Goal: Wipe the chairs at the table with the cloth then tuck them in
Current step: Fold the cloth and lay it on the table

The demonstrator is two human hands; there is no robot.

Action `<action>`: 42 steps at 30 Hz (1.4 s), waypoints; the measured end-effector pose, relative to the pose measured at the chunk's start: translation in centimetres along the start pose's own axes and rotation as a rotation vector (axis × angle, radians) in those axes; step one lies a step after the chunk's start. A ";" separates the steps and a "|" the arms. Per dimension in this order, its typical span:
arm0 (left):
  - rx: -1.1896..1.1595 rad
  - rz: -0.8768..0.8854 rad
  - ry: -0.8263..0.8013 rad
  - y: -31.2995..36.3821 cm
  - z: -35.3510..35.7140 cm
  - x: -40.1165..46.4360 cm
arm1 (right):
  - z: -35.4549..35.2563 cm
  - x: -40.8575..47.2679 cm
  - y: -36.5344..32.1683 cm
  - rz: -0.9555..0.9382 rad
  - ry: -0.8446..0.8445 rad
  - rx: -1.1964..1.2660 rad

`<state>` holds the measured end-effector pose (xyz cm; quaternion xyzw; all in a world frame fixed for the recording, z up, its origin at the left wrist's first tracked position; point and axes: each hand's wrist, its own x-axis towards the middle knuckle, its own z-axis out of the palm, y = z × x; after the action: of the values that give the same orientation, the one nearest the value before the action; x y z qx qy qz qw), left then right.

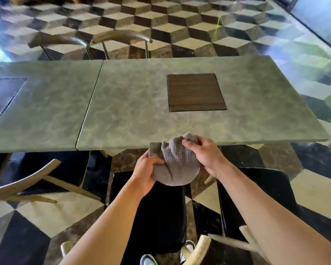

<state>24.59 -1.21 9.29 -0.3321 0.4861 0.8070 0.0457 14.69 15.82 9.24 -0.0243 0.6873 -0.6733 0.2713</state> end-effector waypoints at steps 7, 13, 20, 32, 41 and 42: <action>0.356 0.136 -0.136 1.4 -1.1 1.0 | 0.9 -1.4 -2.2 -0.390 0.097 -0.486; 0.628 0.442 -0.165 3.5 1.2 2.8 | -0.9 -1.8 -4.0 -0.469 0.258 -0.618; 0.952 0.672 -0.173 4.3 6.1 7.4 | -7.1 1.5 -3.4 -0.069 -0.050 -0.180; 1.240 0.621 -0.319 4.8 10.8 17.2 | -15.7 10.6 -1.2 -0.094 -0.220 -0.234; 1.234 0.356 -0.176 2.3 13.6 29.8 | -19.1 21.3 3.1 0.048 0.061 -0.455; 1.259 0.365 -0.100 1.7 14.0 30.8 | -19.2 22.7 3.7 0.058 0.121 -0.529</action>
<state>-6.88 1.65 -2.99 -0.1164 0.9112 0.3777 0.1160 -11.19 24.59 -2.95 -0.0343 0.8546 -0.4626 0.2334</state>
